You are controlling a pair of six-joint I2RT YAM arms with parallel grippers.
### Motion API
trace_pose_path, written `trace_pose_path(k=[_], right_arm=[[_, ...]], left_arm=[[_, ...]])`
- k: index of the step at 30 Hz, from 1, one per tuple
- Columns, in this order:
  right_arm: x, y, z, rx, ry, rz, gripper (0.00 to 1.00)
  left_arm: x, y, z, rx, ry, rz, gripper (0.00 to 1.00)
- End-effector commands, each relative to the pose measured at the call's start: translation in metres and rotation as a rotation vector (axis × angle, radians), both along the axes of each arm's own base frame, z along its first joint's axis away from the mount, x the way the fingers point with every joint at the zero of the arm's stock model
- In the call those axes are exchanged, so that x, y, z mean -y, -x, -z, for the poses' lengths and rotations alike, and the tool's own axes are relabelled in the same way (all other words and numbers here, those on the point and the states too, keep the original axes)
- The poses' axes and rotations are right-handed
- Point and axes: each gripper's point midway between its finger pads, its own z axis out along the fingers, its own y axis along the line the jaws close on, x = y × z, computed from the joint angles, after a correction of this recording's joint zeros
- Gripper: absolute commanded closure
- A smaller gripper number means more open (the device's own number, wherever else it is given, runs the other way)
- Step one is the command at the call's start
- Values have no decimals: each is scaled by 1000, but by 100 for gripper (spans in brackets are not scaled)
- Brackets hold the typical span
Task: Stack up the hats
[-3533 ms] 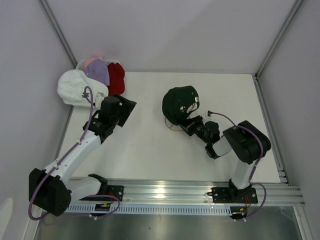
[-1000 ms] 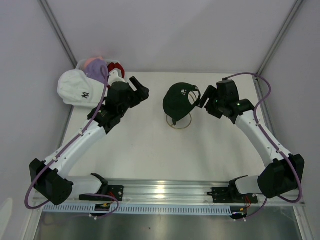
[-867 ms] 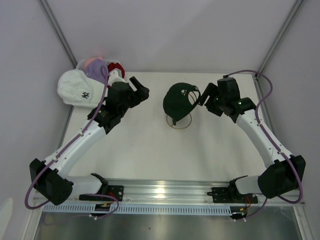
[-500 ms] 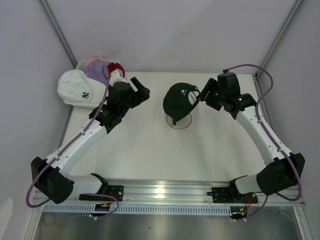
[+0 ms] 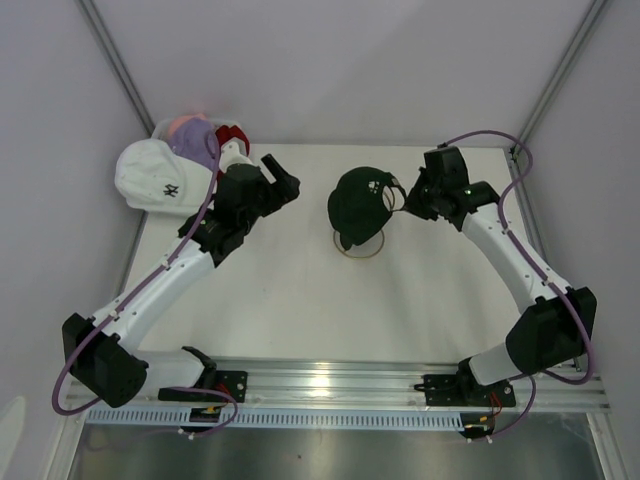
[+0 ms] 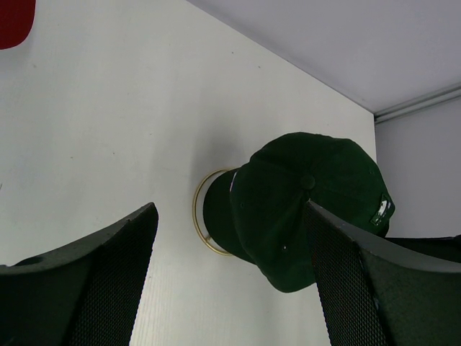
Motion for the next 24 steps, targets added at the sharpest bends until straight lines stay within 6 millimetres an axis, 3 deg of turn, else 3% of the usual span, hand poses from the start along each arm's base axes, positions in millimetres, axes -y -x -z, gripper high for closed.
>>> trace_pose_path(k=[1, 5, 12, 24], right_arm=[[12, 4, -14, 49, 25, 45, 100], [13, 5, -1, 19, 26, 46, 100], [16, 7, 50, -83, 42, 54, 100], [13, 10, 112, -199, 10, 49, 100]], left_arm=[[2, -1, -7, 34, -3, 5, 15], [2, 0, -6, 31, -1, 5, 15], [-2, 2, -7, 33, -11, -4, 15], [-5, 3, -8, 41, -36, -13, 15]])
